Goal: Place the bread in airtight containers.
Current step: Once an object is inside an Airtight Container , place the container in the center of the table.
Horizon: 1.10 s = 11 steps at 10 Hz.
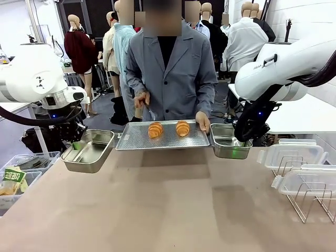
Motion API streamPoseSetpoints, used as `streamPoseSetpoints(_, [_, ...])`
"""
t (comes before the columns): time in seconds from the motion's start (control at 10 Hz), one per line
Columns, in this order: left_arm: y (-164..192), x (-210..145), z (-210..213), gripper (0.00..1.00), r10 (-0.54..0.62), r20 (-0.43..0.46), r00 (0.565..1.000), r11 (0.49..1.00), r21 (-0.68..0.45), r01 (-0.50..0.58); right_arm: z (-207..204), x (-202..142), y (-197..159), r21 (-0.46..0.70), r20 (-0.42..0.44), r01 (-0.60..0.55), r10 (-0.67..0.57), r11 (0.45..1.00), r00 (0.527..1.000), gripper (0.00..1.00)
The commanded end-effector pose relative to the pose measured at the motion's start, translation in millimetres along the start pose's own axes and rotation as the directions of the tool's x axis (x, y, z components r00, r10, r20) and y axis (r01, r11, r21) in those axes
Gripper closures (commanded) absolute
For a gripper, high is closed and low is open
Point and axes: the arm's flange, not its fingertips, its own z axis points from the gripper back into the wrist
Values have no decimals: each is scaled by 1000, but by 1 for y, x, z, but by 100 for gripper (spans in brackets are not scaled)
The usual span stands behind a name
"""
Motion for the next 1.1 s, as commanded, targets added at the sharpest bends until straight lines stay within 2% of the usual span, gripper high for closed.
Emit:
streamPoseSetpoints(0.0, [1,0,3,100,-4,7,1000,1000,9,4,0,-5,0,21,22,-3,3,1000,1000,100])
streamPoseSetpoints(1.0, [1,0,3,100,-4,7,1000,1000,9,4,0,-5,0,21,22,-3,3,1000,1000,100])
